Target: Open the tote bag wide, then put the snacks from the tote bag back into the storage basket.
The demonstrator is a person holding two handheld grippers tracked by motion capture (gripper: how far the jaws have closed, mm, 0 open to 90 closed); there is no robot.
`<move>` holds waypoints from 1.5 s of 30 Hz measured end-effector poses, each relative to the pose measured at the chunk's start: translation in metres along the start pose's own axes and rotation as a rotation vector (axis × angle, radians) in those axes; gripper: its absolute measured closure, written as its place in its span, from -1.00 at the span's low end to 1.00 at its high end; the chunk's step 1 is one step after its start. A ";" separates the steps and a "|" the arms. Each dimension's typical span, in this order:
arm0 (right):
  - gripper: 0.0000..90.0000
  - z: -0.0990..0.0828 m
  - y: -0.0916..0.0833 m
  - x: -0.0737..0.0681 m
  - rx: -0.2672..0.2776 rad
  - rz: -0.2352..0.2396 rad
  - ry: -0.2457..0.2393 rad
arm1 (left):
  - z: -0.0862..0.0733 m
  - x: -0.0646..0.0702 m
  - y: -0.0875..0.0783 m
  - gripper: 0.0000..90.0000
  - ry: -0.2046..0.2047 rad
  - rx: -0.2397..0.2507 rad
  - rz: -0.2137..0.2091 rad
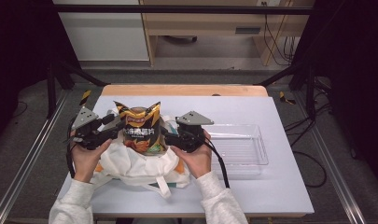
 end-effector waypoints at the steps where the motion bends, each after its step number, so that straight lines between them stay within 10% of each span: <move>1: -0.18 0.001 0.002 0.000 -0.001 0.005 0.002 | 0.000 0.000 0.002 0.02 -0.003 -0.001 -0.001; 17: -0.25 0.004 0.031 -0.008 -0.028 0.012 -0.018 | -0.012 -0.014 0.026 0.16 -0.036 -0.063 0.002; 34: -0.28 -0.002 0.041 -0.013 -0.049 -0.001 -0.042 | -0.018 -0.020 0.033 0.98 -0.058 -0.099 0.052; 45: -0.29 -0.004 0.054 -0.009 -0.045 -0.006 -0.001 | -0.024 -0.016 0.028 1.00 -0.028 -0.100 0.057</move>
Point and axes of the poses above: each handheld gripper's, and its own axes: y roughly forward along the jaws, z roughly out of its top, x roughly to its right, the point moved 7 cm from there along y, roughly forward along the jaws, and after that the axes turned 10 degrees about -y, right-handed, at the moved point
